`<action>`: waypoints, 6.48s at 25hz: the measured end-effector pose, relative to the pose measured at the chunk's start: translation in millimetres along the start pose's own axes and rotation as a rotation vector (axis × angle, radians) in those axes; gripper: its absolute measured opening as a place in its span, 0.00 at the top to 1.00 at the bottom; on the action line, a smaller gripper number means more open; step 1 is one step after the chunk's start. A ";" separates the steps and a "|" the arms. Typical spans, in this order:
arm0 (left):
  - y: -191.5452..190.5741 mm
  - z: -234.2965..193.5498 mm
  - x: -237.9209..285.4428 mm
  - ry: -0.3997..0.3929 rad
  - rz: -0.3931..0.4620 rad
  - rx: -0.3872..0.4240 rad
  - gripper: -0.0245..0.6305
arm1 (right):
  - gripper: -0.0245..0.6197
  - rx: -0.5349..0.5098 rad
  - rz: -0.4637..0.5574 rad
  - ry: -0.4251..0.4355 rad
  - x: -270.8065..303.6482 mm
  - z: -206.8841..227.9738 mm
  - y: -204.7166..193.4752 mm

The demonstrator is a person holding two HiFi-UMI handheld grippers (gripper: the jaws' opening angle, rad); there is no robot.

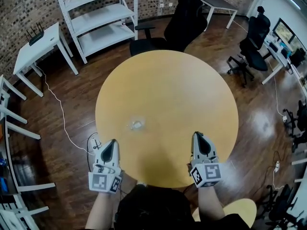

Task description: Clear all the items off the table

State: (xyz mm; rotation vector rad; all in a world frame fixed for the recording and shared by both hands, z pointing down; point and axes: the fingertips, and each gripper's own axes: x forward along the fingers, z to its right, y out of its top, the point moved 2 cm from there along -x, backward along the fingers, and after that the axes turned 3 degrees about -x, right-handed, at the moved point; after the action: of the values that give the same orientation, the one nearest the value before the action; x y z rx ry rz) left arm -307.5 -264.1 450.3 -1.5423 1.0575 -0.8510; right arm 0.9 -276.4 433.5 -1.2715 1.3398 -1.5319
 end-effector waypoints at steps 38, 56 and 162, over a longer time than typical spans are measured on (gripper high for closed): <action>-151.5 -77.8 111.5 0.270 -0.196 0.030 0.80 | 0.95 0.012 -0.291 0.128 66.7 1.4 -121.6; -129.9 -81.9 119.3 0.157 -0.091 -0.037 0.90 | 0.95 0.052 -0.275 0.010 45.2 23.4 -120.3; -357.1 866.2 -290.8 -2.072 -0.405 0.202 0.90 | 0.95 0.667 -0.093 -1.795 -782.9 42.9 -294.1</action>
State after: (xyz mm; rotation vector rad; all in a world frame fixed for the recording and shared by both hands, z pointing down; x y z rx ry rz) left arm 448.2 339.7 614.0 -1.4853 -0.8323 0.5784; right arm 261.9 510.0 555.0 -1.4497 -0.3703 -0.2782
